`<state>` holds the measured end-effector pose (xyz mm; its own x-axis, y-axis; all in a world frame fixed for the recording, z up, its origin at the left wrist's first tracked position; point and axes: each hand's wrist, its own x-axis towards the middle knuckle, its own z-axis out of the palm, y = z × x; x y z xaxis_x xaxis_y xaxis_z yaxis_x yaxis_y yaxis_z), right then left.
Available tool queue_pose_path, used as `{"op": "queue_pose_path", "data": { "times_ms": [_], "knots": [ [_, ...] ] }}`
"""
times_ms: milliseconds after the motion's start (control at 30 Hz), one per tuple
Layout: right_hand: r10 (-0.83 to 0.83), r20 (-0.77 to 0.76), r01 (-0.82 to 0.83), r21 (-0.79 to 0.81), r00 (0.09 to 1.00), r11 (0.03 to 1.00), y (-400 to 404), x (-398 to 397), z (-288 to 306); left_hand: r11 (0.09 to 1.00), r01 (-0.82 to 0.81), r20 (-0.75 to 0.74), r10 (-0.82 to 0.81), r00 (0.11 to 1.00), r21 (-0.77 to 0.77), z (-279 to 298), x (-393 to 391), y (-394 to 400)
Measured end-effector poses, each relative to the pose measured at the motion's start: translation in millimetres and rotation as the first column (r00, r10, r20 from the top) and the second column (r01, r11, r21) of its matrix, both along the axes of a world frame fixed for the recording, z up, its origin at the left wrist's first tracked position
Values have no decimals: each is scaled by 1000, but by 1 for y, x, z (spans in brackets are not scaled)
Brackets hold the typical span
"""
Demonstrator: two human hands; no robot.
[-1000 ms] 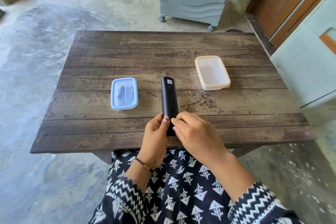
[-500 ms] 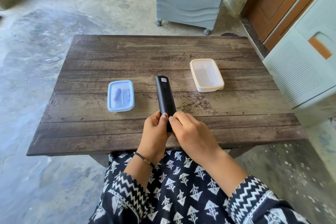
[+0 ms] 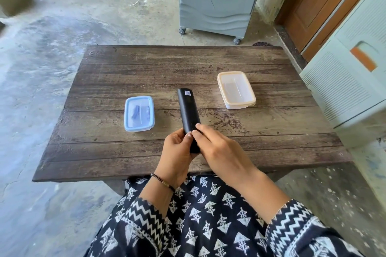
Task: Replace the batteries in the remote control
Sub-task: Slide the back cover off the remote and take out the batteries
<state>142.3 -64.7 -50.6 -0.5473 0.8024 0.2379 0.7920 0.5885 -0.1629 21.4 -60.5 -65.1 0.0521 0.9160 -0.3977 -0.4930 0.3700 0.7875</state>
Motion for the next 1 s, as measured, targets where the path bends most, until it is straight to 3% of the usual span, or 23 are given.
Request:
{"op": "queue_pose_path", "data": {
  "times_ms": [167,533,833,1000],
  "knots": [
    [60,55,-55,-82,997,995,5,3,-2,998,18,-28,-20,999,-56,-5,-2,-7],
    [148,56,-147,-21,987,989,10,4,-2,998,6,6,-6,1000,-67,-1,-2,-3],
    [104,-112,-114,-83,988,990,13,4,-2,998,-23,123,31,992,-66,1,-4,0],
    [-45,-268,-10,-202,962,979,14,5,-3,999,-6,119,11,993,-36,-1,-7,-2]
  ]
}}
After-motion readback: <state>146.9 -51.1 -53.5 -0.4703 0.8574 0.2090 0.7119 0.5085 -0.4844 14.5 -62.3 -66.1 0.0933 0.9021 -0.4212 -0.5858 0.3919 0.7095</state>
